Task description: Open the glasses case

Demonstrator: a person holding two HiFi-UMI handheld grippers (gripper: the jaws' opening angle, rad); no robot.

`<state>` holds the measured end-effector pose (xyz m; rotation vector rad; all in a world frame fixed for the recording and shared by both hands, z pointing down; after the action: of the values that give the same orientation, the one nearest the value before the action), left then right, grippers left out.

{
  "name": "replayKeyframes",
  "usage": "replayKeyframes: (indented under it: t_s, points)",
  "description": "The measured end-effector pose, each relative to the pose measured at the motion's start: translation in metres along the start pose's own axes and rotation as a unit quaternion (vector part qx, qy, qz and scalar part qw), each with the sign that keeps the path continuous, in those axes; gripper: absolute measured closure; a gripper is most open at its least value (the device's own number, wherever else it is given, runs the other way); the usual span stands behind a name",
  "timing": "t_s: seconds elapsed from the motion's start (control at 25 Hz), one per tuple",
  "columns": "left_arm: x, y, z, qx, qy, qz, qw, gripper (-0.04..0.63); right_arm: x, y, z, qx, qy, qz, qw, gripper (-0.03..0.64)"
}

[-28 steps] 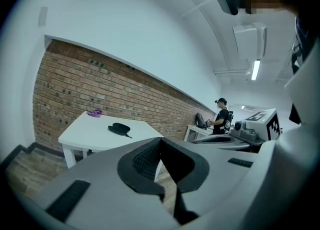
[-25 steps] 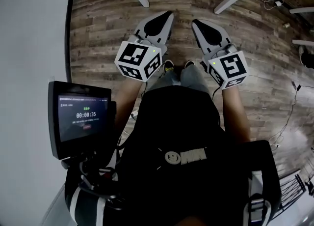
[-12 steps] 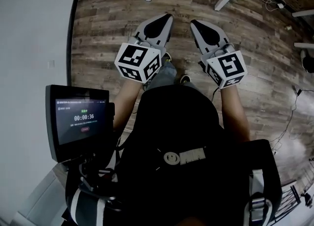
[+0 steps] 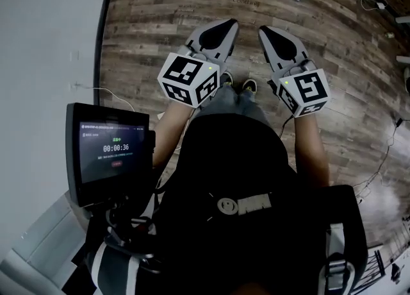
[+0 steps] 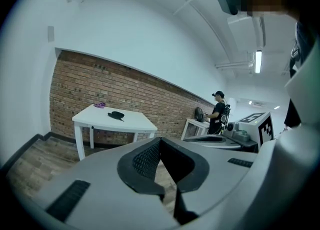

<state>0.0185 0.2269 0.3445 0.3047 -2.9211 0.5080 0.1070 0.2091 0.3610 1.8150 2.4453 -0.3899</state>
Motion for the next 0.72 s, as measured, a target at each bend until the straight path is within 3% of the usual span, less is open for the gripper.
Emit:
replayKeyframes:
  t_s: [0.44, 0.72]
  points:
    - [-0.022, 0.068, -0.031, -0.001, -0.002, -0.017, 0.9998, 0.591, 0.074, 0.025, -0.019, 0.006, 0.013, -0.013, 1.0, 0.609]
    - [-0.034, 0.169, -0.066, -0.021, -0.005, -0.033, 0.9992, 0.591, 0.179, 0.048, -0.044, 0.0, 0.03, -0.038, 0.999, 0.609]
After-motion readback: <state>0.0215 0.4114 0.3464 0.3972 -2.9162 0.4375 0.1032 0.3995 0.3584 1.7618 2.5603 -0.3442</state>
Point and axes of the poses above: the fingertips, and each gripper's own axes: y backward along the fingers, x to its left, z out of its top, the point moved 3 cm from there along y, backward along the fingers, and after that the axes turned 13 degrees about z, right-handed, at the moved point
